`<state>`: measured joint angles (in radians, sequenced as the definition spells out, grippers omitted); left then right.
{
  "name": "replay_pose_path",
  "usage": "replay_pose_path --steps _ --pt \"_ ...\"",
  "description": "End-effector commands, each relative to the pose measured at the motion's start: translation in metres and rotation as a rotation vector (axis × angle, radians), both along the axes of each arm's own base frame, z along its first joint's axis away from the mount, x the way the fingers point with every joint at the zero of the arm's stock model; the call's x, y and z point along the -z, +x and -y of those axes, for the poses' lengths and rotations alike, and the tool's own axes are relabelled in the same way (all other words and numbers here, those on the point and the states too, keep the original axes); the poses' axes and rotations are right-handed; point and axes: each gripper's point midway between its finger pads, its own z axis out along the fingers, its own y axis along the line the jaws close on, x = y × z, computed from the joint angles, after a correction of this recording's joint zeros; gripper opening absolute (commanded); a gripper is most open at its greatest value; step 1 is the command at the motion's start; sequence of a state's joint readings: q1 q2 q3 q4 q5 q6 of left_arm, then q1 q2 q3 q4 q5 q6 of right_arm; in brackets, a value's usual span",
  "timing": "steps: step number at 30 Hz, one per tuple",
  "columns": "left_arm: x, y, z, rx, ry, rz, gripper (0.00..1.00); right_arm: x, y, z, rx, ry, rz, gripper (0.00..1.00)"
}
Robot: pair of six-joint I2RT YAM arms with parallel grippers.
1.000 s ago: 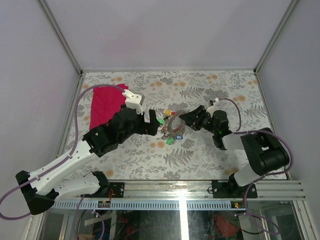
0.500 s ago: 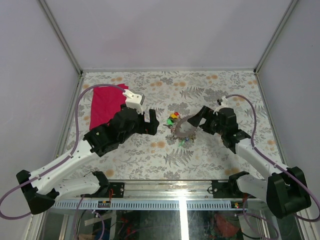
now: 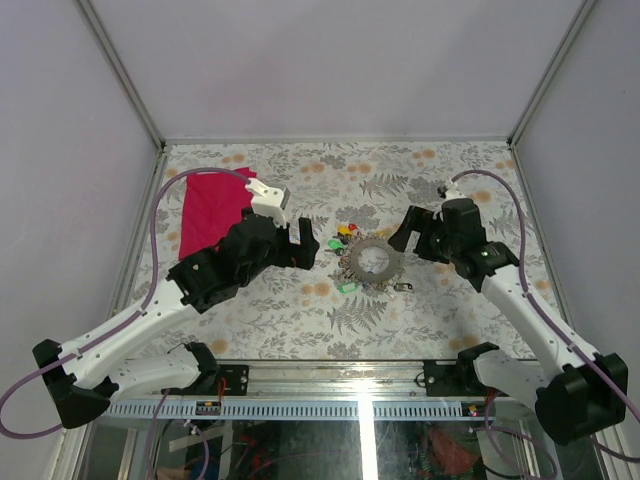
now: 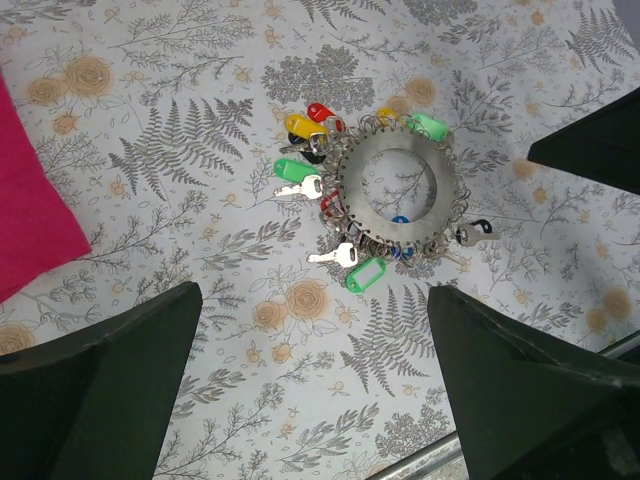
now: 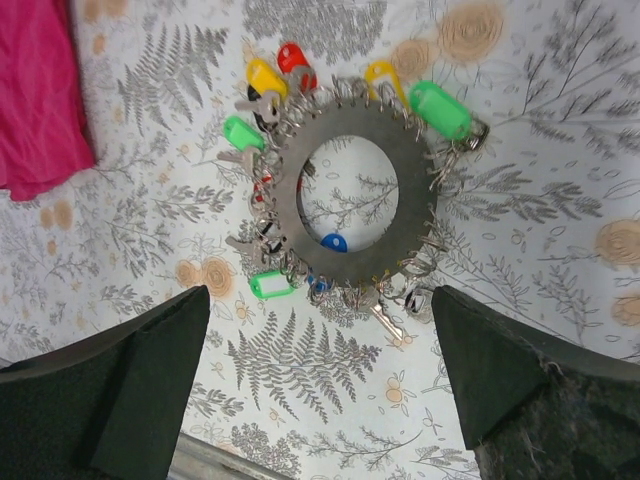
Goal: Put the keys on the keyring
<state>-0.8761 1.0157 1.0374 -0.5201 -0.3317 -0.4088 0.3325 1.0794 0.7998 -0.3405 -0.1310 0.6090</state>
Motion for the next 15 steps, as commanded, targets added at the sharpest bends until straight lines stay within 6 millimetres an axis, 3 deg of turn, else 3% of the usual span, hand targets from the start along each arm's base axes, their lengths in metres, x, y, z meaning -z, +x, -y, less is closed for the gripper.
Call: replay_pose_path --steps 1,5,8,11,15 --pt "-0.035 0.005 0.009 -0.002 -0.135 0.076 1.00 -0.058 -0.005 0.018 -0.014 -0.062 0.187 0.99" --pt "-0.064 -0.003 0.006 0.038 -0.239 0.182 1.00 -0.109 -0.017 0.026 -0.048 -0.080 0.376 0.99" --pt "-0.074 0.000 -0.012 -0.034 -0.249 0.233 1.00 -0.138 -0.028 0.042 -0.001 -0.096 0.516 0.99" --pt "-0.070 0.002 -0.030 -0.098 -0.185 0.238 1.00 -0.150 -0.039 0.054 0.027 -0.118 0.605 0.99" --pt "-0.059 -0.002 -0.058 -0.191 -0.130 0.222 1.00 -0.151 -0.055 0.063 0.037 -0.128 0.673 0.99"
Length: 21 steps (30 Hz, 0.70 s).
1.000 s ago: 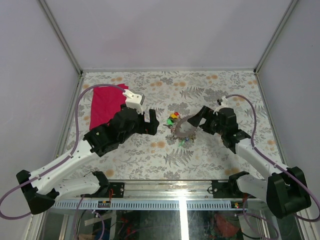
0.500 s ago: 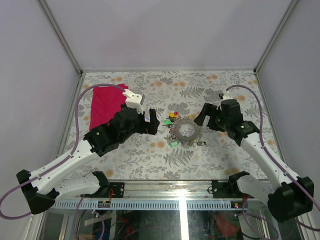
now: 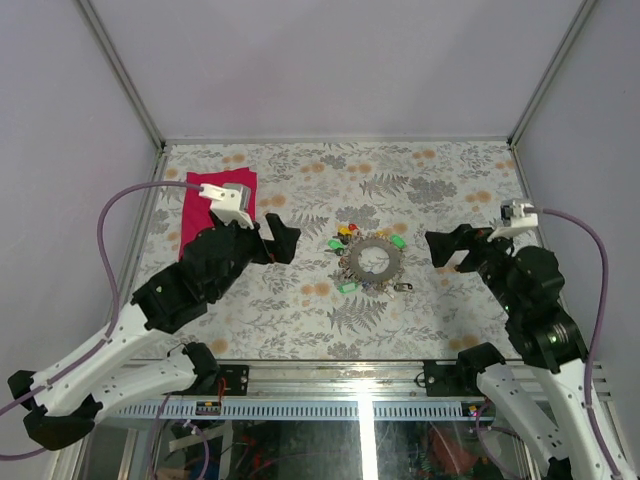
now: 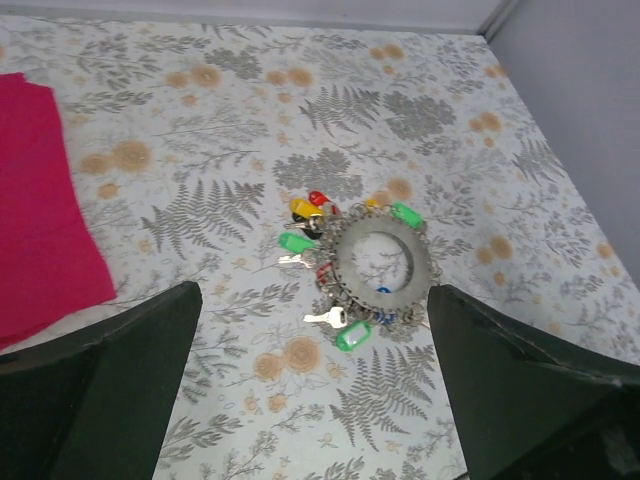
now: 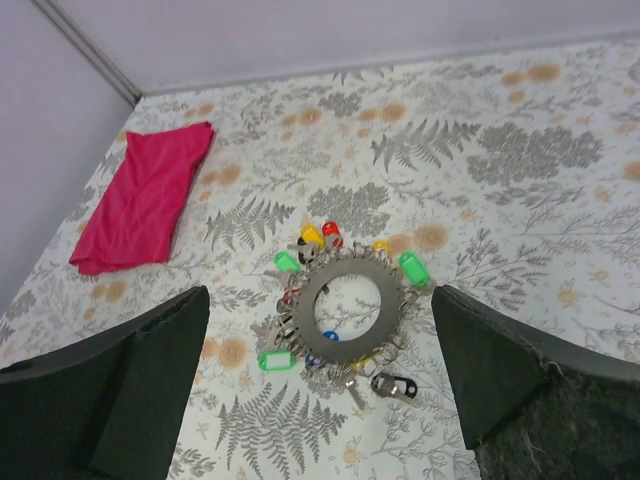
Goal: Put the keys on the keyring
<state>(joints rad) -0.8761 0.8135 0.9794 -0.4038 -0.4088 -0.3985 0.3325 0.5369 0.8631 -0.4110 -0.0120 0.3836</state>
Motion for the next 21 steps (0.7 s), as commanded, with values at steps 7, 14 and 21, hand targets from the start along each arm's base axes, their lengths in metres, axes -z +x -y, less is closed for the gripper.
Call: replay_pose_path --steps 7,14,21 --pt "0.006 -0.020 -0.078 -0.222 -0.049 0.070 1.00 0.015 -0.028 0.030 0.094 0.013 0.168 0.99" --pt "0.028 -0.034 -0.107 -0.283 -0.060 0.051 1.00 0.024 -0.044 0.043 0.143 0.033 0.209 0.99" --pt "0.045 -0.038 -0.112 -0.283 -0.044 0.042 1.00 0.031 -0.043 0.046 0.157 0.023 0.193 0.99"
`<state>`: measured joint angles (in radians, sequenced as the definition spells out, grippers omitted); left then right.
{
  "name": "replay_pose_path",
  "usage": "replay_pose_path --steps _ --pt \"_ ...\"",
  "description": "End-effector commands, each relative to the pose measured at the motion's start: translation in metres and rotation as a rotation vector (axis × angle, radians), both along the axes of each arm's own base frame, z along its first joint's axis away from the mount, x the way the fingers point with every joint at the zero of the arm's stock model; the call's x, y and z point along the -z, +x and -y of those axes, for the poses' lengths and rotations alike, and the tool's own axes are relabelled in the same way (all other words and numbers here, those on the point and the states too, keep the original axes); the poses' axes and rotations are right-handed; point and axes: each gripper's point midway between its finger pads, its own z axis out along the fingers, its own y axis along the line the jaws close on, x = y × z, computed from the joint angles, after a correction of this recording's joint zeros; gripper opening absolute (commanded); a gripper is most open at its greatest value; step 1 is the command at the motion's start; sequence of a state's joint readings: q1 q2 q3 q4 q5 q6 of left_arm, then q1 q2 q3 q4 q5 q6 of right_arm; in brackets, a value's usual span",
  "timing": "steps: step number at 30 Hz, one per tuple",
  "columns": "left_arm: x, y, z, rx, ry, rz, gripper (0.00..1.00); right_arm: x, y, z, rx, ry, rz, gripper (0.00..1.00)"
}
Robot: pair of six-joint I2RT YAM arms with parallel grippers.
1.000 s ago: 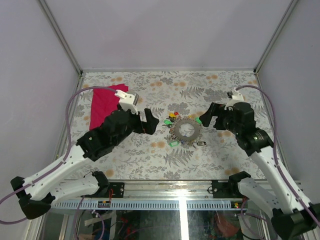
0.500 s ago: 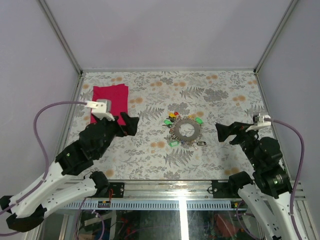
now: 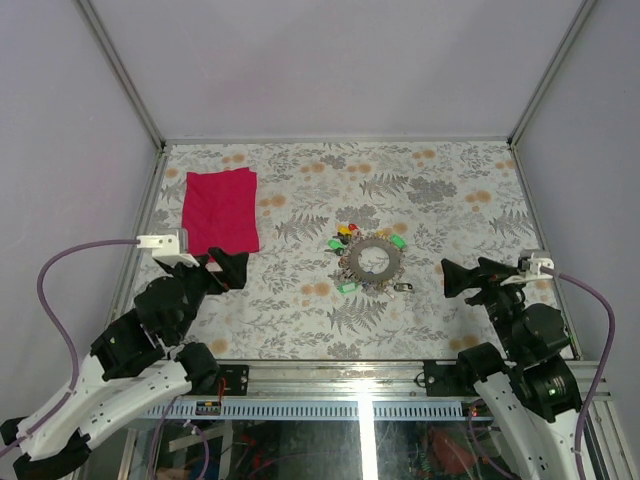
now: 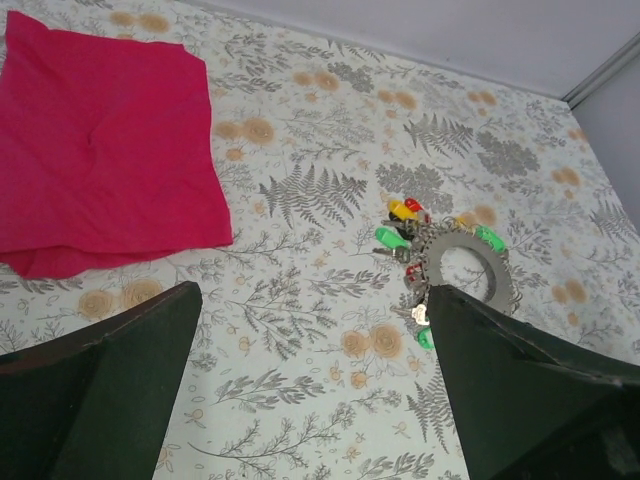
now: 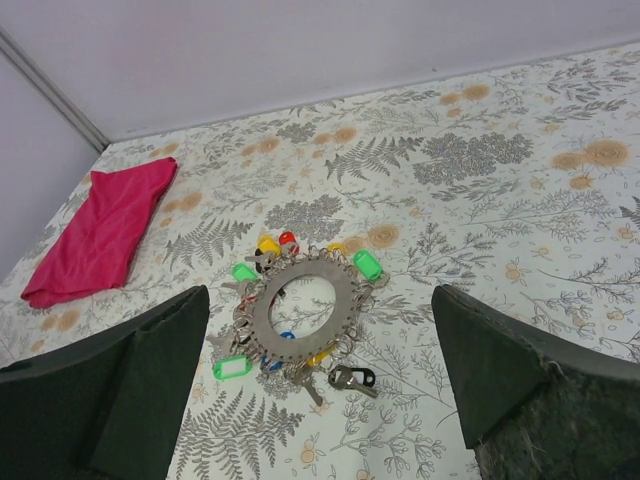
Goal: Put the keys on the keyring
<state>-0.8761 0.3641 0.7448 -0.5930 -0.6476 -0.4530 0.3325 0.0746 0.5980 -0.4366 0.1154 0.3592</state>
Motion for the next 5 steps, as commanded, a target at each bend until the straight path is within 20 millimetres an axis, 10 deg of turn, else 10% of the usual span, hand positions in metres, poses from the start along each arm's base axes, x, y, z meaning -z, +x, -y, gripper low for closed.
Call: replay_pose_path --steps 1,5 --pt "0.0038 0.0007 -0.0078 -0.039 -0.008 0.006 1.00 -0.0023 0.0021 0.0051 0.030 0.002 0.015 0.99" --pt "0.0009 0.0027 -0.0048 -0.029 0.002 0.017 1.00 0.0005 0.0039 0.0089 0.055 0.002 0.003 0.99"
